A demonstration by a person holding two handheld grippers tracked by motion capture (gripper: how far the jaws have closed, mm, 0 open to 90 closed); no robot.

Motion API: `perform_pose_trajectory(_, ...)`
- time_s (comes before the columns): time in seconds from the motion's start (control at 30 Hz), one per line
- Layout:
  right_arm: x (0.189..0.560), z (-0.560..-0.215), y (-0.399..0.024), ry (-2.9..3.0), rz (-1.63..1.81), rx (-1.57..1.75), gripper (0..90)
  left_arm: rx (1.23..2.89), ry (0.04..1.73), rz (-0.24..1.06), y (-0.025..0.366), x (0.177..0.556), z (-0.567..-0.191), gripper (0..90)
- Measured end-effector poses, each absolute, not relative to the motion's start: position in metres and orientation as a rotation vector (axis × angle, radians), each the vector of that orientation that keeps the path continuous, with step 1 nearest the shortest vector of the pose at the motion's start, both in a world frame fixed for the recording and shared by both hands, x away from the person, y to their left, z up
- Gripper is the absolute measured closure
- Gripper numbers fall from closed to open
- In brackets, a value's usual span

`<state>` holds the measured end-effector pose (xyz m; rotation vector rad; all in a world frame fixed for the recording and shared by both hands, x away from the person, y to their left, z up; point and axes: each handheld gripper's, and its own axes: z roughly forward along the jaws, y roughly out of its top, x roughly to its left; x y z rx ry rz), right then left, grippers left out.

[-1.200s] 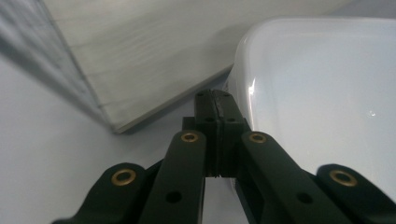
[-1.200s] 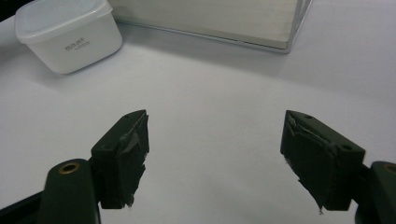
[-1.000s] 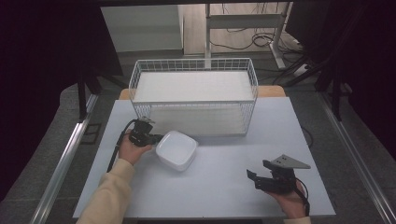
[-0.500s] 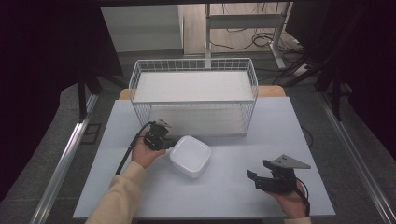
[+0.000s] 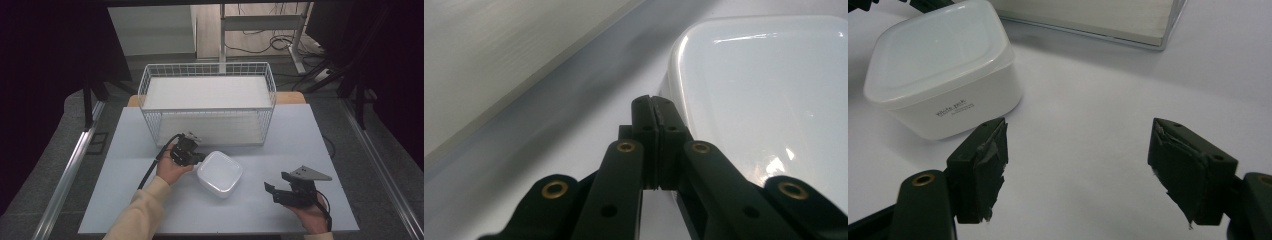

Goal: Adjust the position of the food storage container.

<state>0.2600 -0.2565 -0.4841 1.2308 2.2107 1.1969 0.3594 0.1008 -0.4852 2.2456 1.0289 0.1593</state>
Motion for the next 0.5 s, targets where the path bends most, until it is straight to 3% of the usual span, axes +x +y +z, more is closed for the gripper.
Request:
perform_pose_trajectory(0.27,0.261,-0.483,-0.258,2.201,1.199,1.235,24.2,2.136,1.112,0.263,0.129,0.34,-0.46,80.3)
perform_pose_trajectory(0.43,0.262,-0.483,-0.258,2.194,1.199,1.243,24.2,2.072,1.149,0.268,0.154,0.301,-0.452,47.3)
perform_pose_trajectory(0.5,0.262,-0.483,-0.258,2.191,1.201,1.244,24.2,2.049,1.159,0.274,0.16,0.289,-0.453,40.1)
